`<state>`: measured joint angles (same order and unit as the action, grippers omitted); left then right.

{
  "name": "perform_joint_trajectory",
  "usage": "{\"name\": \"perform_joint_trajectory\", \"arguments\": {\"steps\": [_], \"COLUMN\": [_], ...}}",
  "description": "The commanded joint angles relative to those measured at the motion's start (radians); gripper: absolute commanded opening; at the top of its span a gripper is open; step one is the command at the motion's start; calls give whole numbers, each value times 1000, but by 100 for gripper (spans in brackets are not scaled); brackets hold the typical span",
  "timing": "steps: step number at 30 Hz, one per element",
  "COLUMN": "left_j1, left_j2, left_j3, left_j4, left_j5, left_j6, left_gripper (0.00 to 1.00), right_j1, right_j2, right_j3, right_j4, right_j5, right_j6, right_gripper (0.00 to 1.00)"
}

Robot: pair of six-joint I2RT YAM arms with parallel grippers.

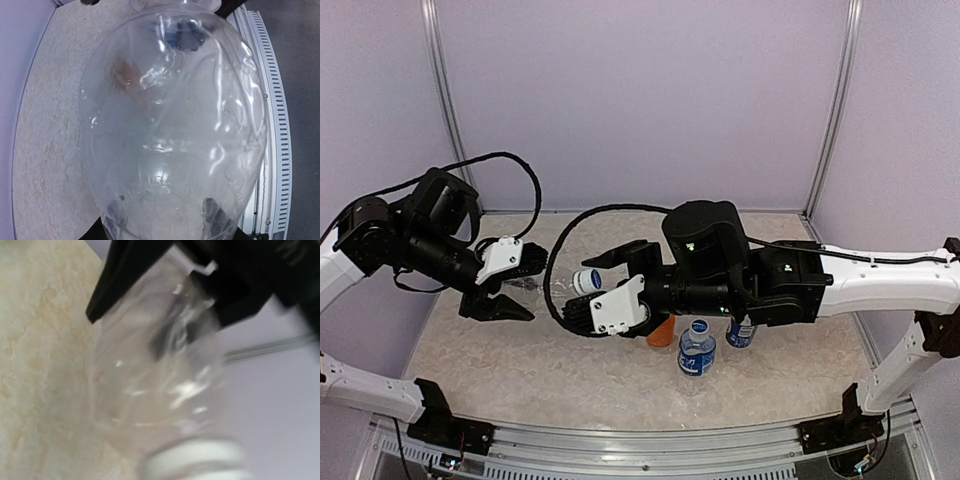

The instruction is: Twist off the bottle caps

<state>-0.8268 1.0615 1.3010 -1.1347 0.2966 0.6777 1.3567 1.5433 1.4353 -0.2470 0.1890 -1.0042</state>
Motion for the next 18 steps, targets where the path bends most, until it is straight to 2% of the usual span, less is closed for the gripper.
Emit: {"name": "perform_joint_trajectory", "arguments": {"steps": [1,3,4,5,11,14,18], "left_j1": [-13,-14,-14,-14,-14,-14,-15], "left_j2": [-22,-24,-26,-28,-38,-44,-33], "left_j3": [10,1,-6,-13,-105,-141,-151], "left_j4": [130,156,171,202,465,604,712], "left_j5": [40,16,1,-18,-282,-405,-500], "left_j6": [-10,-16,-17,-20,23,72,105], "left_gripper": [48,48,48,48,50,51,51], "right_j1": [-6,-6,-7,-9,-118,-183,-232], "right_j2": [-68,-88,-100,-111,-170,-150,-95], "right_j3": [-85,-95,-99,-100,-84,-33,22], "right_j4": [166,189,200,213,279,255,163], "right_j5": [18,22,27,30,-105,-157,-82], "right_j6": [57,109,141,192,717,977,1366], "right_gripper": [75,83,94,99,99,99,92]}}
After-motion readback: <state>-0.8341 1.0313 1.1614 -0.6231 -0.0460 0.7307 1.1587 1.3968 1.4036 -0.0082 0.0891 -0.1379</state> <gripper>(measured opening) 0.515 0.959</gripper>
